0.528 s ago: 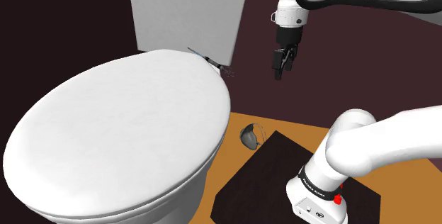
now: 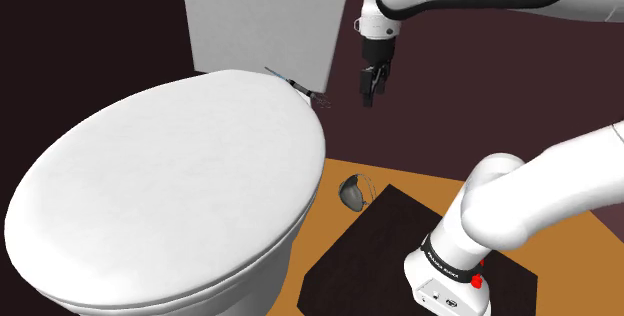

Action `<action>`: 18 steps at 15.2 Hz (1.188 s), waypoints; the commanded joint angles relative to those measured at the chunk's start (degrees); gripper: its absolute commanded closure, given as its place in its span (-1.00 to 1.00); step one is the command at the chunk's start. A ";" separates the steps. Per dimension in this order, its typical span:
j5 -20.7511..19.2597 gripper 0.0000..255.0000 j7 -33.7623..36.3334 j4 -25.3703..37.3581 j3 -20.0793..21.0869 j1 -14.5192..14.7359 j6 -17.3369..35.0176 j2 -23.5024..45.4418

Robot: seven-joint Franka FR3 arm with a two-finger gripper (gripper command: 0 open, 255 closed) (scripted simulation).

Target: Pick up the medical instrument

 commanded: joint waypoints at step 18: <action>-3.04 -1.00 -9.25 16.13 -0.80 3.24 14.14 28.22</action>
